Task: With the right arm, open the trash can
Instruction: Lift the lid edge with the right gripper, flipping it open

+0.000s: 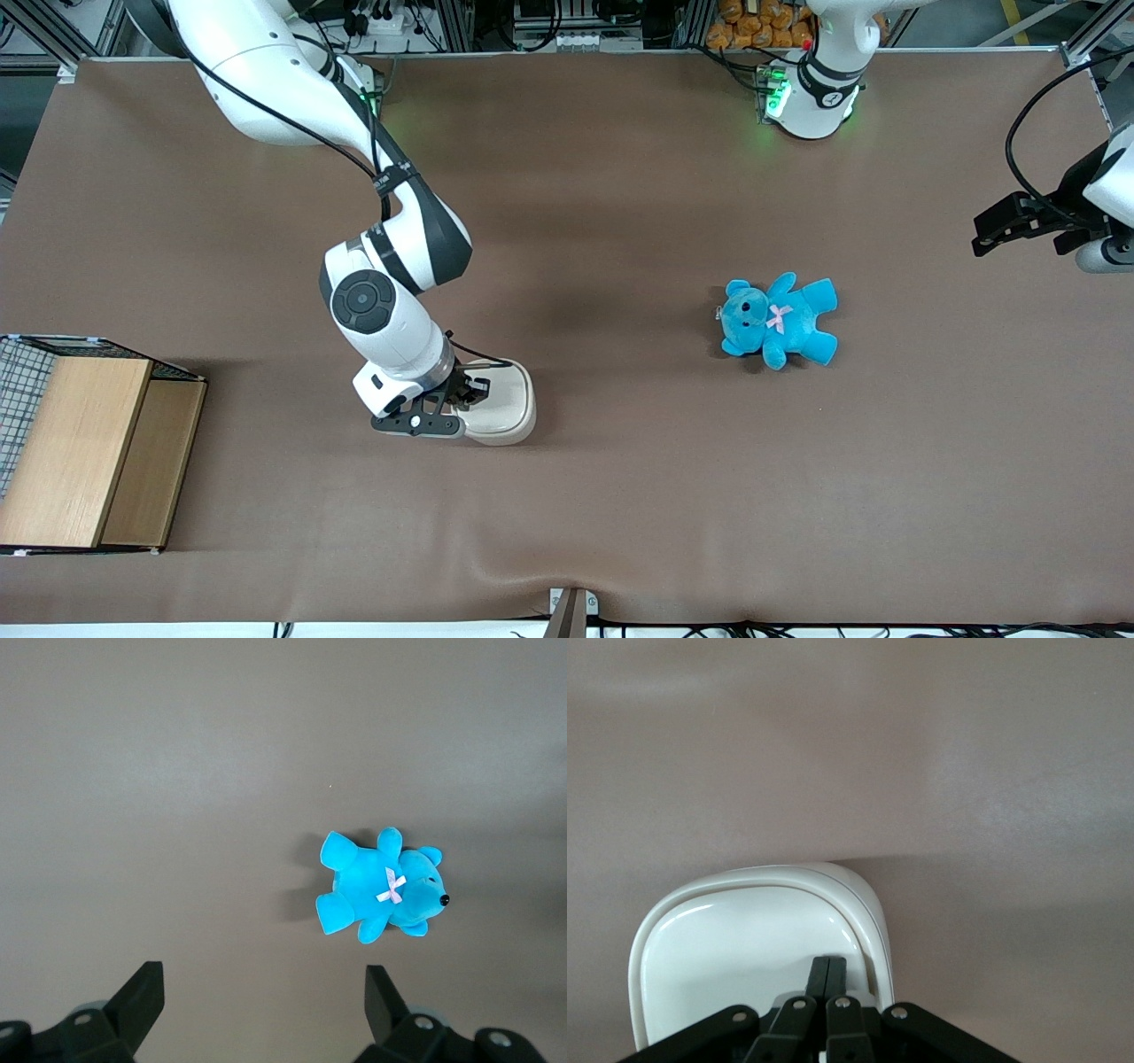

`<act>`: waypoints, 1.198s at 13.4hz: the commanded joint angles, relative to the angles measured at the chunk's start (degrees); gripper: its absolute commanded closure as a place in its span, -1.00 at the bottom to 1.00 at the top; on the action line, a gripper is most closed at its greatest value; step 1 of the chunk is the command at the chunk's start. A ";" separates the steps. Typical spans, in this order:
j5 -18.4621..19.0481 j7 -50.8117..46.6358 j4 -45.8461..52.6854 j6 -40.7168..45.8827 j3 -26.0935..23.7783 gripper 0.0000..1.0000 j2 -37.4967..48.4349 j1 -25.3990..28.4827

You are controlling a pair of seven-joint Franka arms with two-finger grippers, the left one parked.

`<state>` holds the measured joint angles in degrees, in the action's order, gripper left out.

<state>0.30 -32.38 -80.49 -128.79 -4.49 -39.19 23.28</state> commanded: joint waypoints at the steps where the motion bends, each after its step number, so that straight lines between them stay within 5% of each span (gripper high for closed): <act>1: 0.84 -2.25 1.82 2.21 0.10 1.00 -0.63 0.18; 4: 0.58 -4.18 7.01 8.10 -0.16 1.00 -0.89 0.36; 8: -5.56 -5.23 10.26 9.96 -1.12 1.00 -0.71 0.62; 14: -7.06 -9.02 10.97 9.96 -2.97 1.00 -0.54 1.24; 16: -8.04 -9.10 10.89 10.49 -6.65 0.63 1.03 -1.82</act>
<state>-6.62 -40.70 -70.84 -119.98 -7.89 -39.18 24.63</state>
